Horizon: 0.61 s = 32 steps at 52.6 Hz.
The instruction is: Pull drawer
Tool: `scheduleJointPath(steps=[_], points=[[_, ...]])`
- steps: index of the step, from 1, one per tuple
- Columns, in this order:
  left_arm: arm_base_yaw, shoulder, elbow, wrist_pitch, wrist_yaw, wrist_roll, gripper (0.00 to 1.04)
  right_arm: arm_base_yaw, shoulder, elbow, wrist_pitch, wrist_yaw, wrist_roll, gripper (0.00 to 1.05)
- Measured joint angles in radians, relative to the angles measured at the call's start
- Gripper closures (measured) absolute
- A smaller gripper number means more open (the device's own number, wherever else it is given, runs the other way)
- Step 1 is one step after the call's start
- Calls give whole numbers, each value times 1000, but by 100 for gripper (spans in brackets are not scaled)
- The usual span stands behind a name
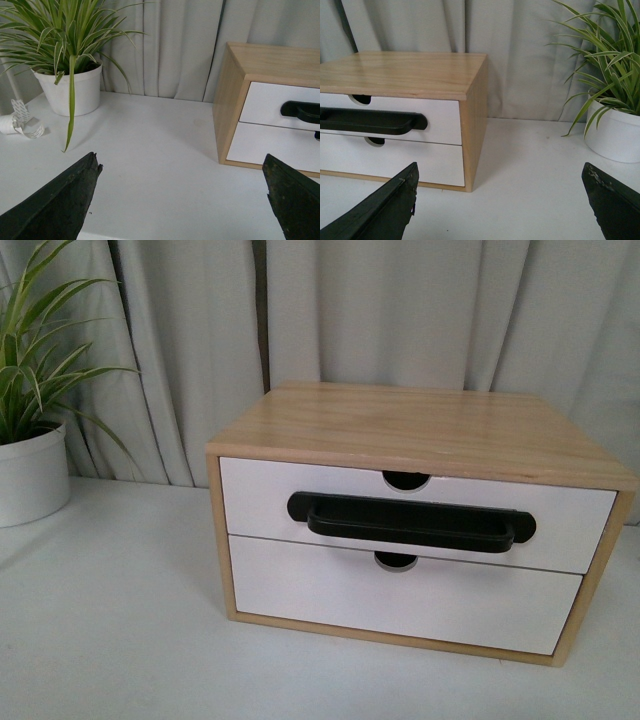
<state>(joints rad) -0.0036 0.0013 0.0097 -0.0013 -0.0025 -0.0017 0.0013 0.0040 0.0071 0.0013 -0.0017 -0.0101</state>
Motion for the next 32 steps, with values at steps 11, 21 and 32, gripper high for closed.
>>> scheduleJointPath(steps=[11,21,32], points=[[0,0,0,0,0,0,6,0,0,0,0,0,0,9],[0,0,0,0,0,0,6,0,0,0,0,0,0,9],[0,0,0,0,0,0,6,0,0,0,0,0,0,9]])
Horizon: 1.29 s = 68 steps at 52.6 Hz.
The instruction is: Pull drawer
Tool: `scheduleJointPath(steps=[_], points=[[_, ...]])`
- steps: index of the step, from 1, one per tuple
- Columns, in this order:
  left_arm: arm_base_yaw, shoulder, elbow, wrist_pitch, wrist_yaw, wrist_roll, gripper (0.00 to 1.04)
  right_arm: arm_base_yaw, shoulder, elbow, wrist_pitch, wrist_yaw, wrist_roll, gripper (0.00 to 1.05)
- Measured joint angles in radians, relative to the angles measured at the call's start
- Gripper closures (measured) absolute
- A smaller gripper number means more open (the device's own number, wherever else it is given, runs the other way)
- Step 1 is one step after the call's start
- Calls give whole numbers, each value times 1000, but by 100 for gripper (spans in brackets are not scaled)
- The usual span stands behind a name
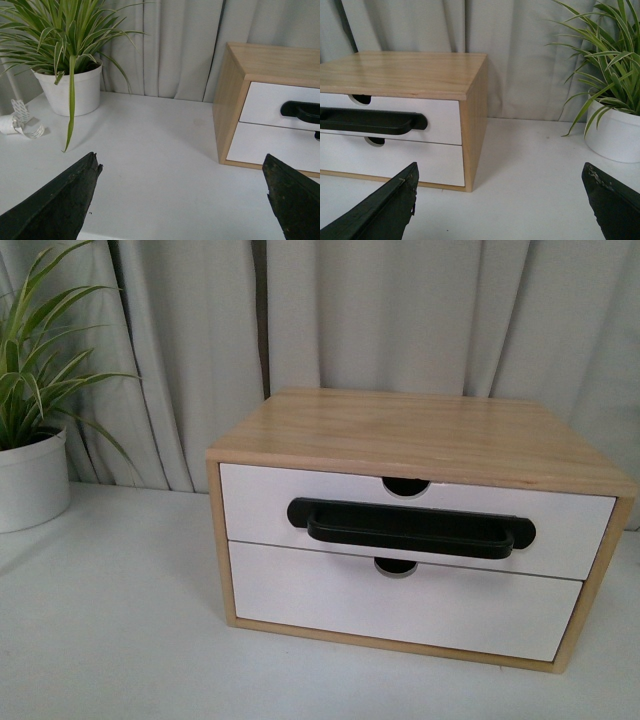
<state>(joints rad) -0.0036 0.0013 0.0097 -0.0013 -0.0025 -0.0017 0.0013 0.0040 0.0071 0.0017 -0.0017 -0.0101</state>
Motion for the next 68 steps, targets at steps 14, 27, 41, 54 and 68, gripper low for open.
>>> scheduleJointPath(steps=[14,27,41,54,68], points=[[-179,128,8,71,-465,66,6,-91,183,93,-160,-312,-50,9],[-195,551,136,283,-222,317,6,-48,619,294,-129,-471,-277,9],[-175,918,306,360,193,623,6,14,885,473,-131,-479,-500,9],[-222,1222,578,130,363,934,6,56,1110,621,-177,-510,-741,9],[-282,1463,801,36,362,1082,6,99,1244,711,-201,-518,-890,9]])
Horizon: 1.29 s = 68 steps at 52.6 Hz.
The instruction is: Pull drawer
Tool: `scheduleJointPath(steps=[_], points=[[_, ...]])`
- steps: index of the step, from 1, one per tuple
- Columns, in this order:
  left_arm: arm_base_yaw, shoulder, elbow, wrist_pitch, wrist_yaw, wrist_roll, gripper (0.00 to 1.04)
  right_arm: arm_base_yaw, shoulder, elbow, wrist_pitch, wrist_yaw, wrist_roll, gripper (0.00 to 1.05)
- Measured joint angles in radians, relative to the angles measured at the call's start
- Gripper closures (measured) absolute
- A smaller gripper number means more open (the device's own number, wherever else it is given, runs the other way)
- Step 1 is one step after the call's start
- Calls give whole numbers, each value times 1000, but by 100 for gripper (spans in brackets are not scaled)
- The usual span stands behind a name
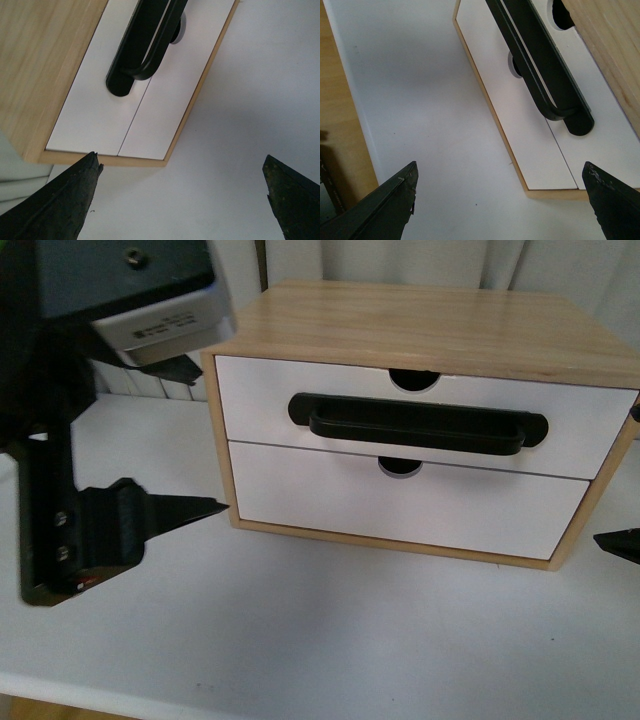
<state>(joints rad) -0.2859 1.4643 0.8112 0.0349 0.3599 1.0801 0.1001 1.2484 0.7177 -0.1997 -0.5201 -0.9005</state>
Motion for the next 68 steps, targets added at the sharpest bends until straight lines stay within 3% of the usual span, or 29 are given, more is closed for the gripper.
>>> scheduleJointPath(steps=[24,68], points=[[-100,222,192,-17,-8,53,6,66,140,48,107,46,-60,9],[-122,371,335,-76,1,106,6,114,375,138,290,48,-104,9]])
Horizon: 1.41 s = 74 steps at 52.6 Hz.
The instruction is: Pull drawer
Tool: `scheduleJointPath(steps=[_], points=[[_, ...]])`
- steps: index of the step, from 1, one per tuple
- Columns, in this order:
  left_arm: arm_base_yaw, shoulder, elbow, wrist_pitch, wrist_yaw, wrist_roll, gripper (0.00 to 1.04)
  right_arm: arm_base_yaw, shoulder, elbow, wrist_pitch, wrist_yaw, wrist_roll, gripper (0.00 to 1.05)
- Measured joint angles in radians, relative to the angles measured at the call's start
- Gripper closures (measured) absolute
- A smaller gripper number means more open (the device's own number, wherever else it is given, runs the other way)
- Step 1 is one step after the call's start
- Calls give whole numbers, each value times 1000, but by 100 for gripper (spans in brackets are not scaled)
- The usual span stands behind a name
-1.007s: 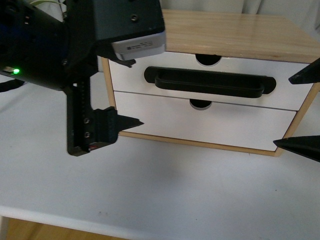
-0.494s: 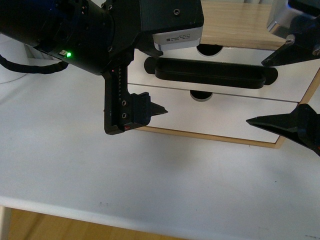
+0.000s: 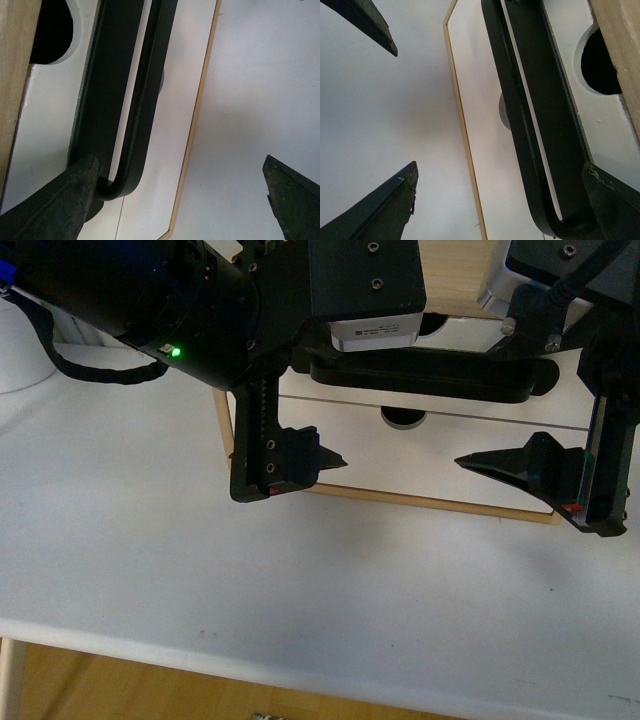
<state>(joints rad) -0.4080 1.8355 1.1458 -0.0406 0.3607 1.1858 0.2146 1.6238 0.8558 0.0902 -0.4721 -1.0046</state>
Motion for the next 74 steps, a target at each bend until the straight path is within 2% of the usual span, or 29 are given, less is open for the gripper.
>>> scheduleJointPath(steps=[33,74], points=[[-9,34,51,-85,-5,49,6,13,70,22,35,-7,40,9],[-49,-45,60,-356,-8,66,6,15,-29,34,-334,-93,-68,9]])
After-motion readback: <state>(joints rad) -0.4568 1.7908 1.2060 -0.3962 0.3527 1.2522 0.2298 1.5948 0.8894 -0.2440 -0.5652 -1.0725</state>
